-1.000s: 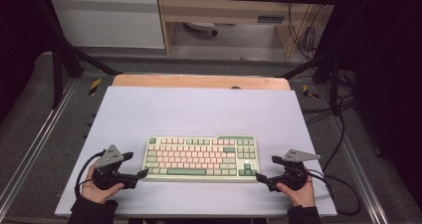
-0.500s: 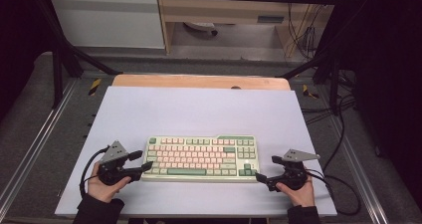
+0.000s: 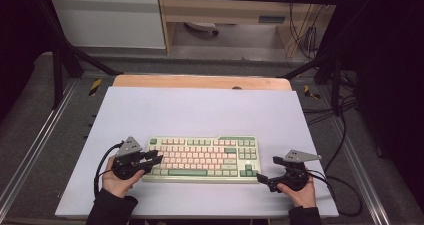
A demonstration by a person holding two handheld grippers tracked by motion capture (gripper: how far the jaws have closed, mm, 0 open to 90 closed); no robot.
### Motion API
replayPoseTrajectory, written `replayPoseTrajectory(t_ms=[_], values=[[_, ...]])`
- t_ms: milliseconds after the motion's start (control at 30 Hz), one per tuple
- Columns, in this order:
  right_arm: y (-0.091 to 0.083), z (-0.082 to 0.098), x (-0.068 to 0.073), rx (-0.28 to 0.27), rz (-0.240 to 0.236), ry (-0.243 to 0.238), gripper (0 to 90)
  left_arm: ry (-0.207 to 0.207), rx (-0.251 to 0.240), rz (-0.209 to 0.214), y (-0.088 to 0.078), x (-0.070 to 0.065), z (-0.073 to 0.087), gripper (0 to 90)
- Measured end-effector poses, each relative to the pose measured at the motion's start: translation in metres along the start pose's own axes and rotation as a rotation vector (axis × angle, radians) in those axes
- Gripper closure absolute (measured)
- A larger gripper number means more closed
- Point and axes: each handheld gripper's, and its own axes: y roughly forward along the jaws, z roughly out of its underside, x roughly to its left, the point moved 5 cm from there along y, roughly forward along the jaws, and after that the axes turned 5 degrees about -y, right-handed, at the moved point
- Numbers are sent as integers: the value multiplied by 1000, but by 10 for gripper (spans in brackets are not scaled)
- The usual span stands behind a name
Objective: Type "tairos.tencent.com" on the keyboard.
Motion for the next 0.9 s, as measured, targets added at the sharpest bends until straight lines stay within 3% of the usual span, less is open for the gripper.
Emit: replayPoseTrajectory(t_ms=[467, 900], values=[[0, 0, 0, 4, 1, -2, 10, 3, 10, 26, 21, -13, -7, 858], [1, 0, 0, 5, 1, -2, 10, 25, 41, 28, 43, -23, -13, 900]])
